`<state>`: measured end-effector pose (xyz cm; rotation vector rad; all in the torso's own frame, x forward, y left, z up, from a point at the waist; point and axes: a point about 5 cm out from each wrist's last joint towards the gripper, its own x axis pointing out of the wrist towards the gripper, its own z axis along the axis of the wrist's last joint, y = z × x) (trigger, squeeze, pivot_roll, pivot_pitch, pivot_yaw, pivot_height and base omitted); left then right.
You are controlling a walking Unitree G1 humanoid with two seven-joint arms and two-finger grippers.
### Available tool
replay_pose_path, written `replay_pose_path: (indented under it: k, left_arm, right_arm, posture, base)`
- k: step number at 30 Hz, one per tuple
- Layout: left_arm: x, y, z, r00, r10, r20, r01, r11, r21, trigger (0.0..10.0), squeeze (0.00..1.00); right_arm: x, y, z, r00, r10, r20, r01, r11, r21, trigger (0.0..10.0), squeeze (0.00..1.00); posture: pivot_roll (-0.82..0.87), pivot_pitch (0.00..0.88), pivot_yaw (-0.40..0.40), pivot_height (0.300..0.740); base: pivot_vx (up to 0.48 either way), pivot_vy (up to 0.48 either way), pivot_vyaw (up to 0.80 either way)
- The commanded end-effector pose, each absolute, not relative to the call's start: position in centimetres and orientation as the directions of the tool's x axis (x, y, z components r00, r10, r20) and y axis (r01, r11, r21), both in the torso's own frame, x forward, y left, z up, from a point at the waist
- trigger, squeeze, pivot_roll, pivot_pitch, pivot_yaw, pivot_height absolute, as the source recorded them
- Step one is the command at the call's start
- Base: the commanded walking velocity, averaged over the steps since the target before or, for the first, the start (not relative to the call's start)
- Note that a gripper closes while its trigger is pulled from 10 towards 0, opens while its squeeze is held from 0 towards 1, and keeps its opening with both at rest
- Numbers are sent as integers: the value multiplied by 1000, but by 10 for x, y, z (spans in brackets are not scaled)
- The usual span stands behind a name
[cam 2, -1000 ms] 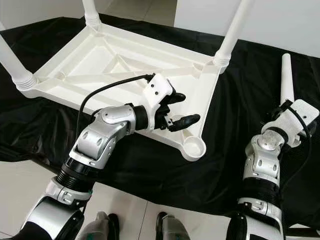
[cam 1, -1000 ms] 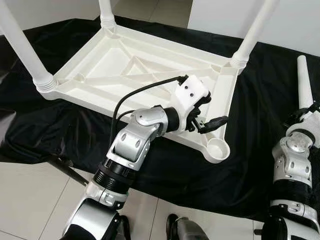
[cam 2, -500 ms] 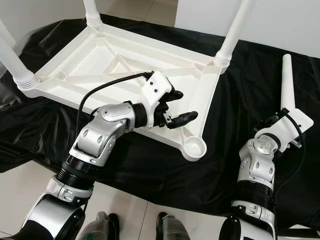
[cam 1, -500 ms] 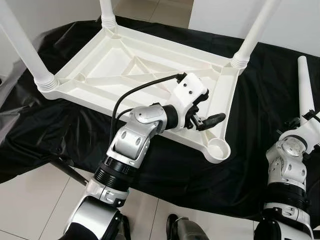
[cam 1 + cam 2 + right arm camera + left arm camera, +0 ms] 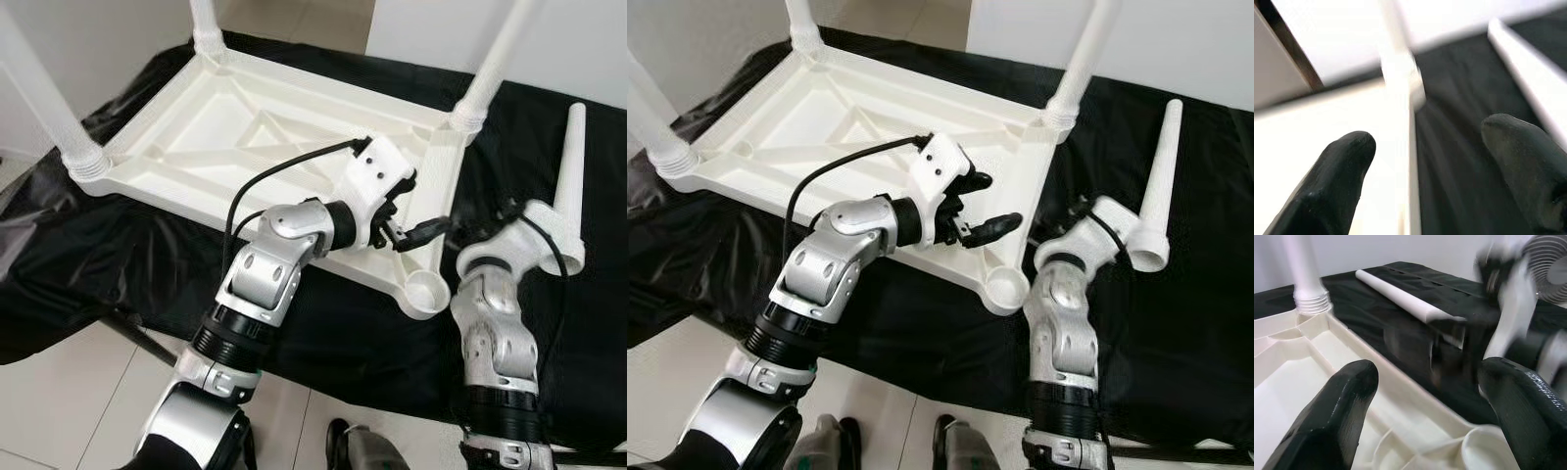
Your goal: Building children table
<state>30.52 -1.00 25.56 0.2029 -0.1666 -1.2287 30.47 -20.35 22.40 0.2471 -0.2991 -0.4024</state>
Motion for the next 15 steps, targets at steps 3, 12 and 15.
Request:
replay_pose_path:
  k: [3,12,15]
  left_arm:
    - [313,-10,257,469,-882,52,850,467,244,10000,0]
    - [312,-14,258,457,-888,55,857,456,242,10000,0]
    - [312,-15,258,460,-886,56,855,459,242,10000,0]
  right_arm:
    - [300,-240,231,814,-516,266,447,849,281,10000,0]
    - [311,-284,218,773,-611,168,586,790,179,10000,0]
    - [318,-290,213,786,-604,134,584,795,162,10000,0]
  posture:
    - [26,194,-10,740]
    - [25,201,-8,740]
    - [24,202,-8,740]
  base:
    - [0,0,0]
    - [0,0,0]
    - [0,0,0]
